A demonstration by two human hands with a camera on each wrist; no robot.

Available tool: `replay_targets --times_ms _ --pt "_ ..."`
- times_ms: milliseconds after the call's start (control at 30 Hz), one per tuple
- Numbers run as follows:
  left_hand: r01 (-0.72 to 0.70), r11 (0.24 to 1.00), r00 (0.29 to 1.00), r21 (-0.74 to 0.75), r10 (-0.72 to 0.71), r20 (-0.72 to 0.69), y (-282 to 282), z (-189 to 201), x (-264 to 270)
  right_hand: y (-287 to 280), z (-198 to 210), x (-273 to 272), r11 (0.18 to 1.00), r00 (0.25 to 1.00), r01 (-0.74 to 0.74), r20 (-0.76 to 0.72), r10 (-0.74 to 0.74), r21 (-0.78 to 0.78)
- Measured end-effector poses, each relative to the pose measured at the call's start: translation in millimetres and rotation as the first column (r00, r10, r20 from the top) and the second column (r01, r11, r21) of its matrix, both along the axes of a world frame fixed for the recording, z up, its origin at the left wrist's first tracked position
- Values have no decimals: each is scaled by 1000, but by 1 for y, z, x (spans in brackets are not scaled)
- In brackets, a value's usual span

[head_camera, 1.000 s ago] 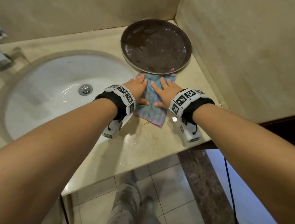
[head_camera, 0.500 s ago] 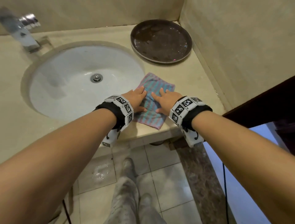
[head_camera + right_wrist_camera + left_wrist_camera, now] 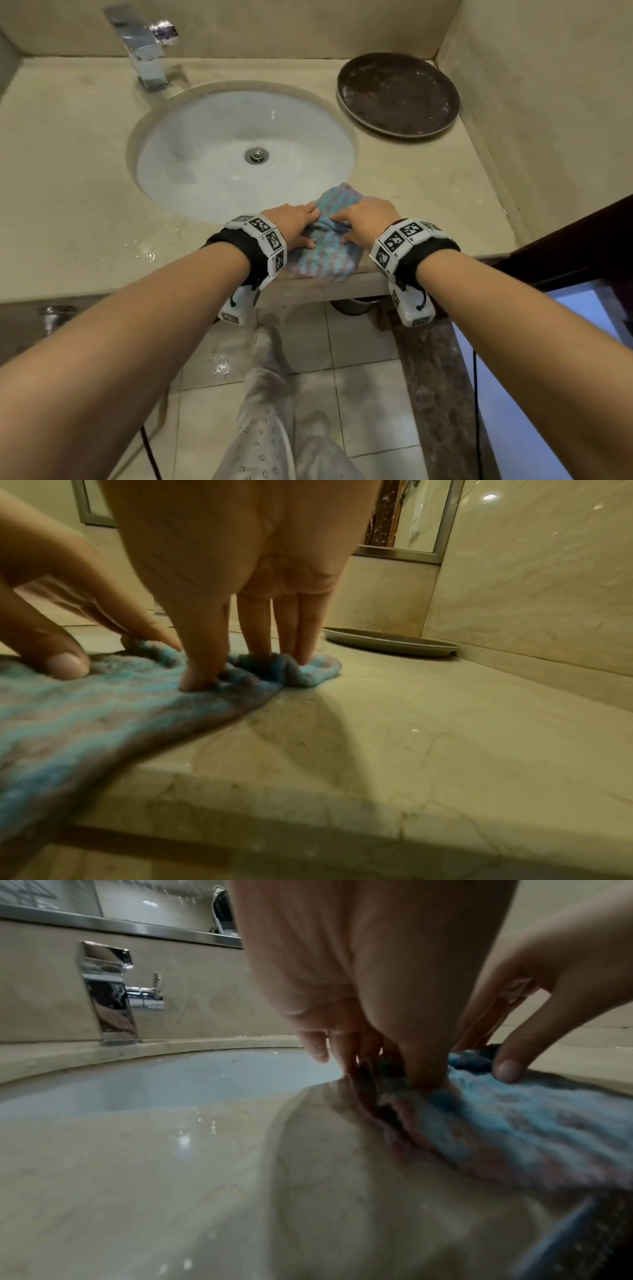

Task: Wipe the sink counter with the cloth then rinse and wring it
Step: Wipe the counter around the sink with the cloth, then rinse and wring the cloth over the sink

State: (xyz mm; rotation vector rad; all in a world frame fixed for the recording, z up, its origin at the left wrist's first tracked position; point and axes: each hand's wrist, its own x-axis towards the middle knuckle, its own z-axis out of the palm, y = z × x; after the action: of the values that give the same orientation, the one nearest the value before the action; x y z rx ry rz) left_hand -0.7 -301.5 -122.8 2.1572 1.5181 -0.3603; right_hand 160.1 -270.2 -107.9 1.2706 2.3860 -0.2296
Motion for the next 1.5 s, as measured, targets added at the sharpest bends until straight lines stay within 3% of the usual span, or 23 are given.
replay_targets --times_ms 133,300,467,633,767,900,1000,1067,1133,1200,1233,1333,1400,1500 --pt "-41 998 998 -41 43 51 14 -2 -7 11 2 -5 1000 1000 24 -11 -24 -2" --pt "-30 999 999 -38 30 14 53 -1 -20 42 9 -18 999 999 26 -27 -25 20" --pt "-65 998 997 24 64 52 111 9 -40 100 23 -40 994 991 107 -76 -107 -7" --pt "-202 974 977 98 193 95 186 26 -83 167 30 -74 978 960 209 -190 -204 4" --pt "-289 946 946 146 258 195 236 42 -108 208 39 -96 939 901 326 -335 -276 105" --pt "-378 868 910 321 285 302 282 59 -116 256 54 -107 875 849 410 -457 -264 257" --pt "-411 783 903 466 278 328 312 66 -117 288 60 -111 824 806 431 -568 -168 368" --pt "-408 746 912 526 307 272 323 58 -118 297 50 -114 797 785 395 -619 -34 457" --pt "-387 798 922 462 349 171 323 39 -120 304 27 -115 866 844 287 -536 -26 409" --pt "-347 874 938 340 330 109 319 15 -123 306 2 -113 957 949 150 -309 -68 250" --pt "-326 893 945 310 304 118 318 6 -125 309 -7 -110 970 965 113 -258 -55 215" --pt "-259 931 962 258 225 153 319 -10 -121 322 -19 -106 979 955 93 -296 -35 183" --pt "-201 965 977 171 185 105 321 -14 -110 329 -22 -106 985 959 92 -278 -48 148" --pt "-216 968 976 128 211 56 325 -17 -103 334 -23 -110 991 965 55 -260 -22 122"
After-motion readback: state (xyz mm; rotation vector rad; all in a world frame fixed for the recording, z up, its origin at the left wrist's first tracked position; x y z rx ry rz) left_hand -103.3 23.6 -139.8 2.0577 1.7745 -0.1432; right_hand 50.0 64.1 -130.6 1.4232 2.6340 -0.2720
